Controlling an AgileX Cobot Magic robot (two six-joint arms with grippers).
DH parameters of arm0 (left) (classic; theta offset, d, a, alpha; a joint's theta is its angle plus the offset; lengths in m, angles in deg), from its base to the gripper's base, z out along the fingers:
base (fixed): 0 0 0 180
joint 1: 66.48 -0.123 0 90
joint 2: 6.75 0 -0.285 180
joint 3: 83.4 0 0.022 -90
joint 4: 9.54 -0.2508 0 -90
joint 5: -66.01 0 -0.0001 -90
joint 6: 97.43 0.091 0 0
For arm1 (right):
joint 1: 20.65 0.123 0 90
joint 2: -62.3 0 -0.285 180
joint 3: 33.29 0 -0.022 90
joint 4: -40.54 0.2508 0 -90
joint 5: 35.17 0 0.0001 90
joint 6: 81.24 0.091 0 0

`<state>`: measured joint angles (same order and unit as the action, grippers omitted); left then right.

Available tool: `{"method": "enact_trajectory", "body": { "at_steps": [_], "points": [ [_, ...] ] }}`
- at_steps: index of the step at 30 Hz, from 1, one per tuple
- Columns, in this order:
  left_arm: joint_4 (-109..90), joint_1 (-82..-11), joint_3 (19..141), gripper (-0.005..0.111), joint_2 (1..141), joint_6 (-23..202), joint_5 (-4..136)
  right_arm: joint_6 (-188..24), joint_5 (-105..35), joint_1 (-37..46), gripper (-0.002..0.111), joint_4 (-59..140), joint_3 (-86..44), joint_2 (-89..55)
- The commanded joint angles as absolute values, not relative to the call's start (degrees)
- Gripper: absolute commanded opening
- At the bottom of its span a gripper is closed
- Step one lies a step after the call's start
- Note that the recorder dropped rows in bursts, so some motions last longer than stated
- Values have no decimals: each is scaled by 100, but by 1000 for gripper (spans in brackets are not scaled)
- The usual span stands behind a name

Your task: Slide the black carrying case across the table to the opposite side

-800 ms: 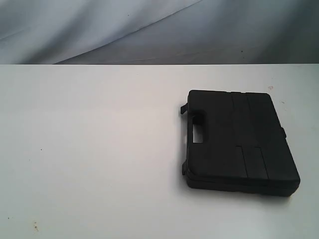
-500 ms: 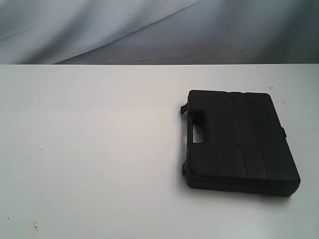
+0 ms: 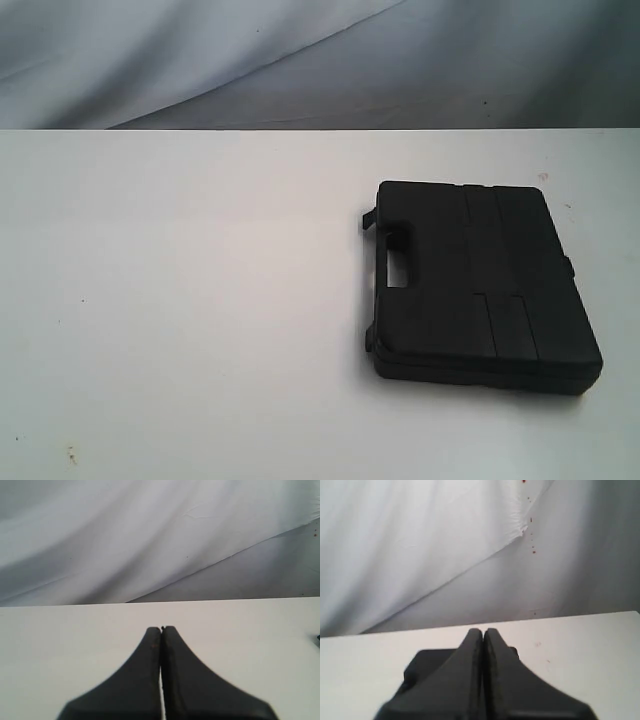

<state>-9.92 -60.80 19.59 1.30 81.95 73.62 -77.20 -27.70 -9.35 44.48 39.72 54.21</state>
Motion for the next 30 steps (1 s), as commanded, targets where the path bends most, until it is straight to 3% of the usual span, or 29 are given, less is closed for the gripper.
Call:
{"method": "enact_trajectory", "body": {
  "at_steps": [1,6,18,30],
  "points": [
    [-1004,-6094,1938,0,104,8132,7358,-7165,-2469,-925,0,4233,3347,5234],
    [-1004,-6094,1938,0,104,8132,7358,-6306,-1969,-925,0,3989,2720,4472],
    [-1004,-6094,1938,0,104,8132,7358,-6596,-536,-845,0,3681,1273,2609],
    [-1004,-6094,1938,0,104,8132,7358,-5633,-110,838,0,2703,252,837]
  ]
}}
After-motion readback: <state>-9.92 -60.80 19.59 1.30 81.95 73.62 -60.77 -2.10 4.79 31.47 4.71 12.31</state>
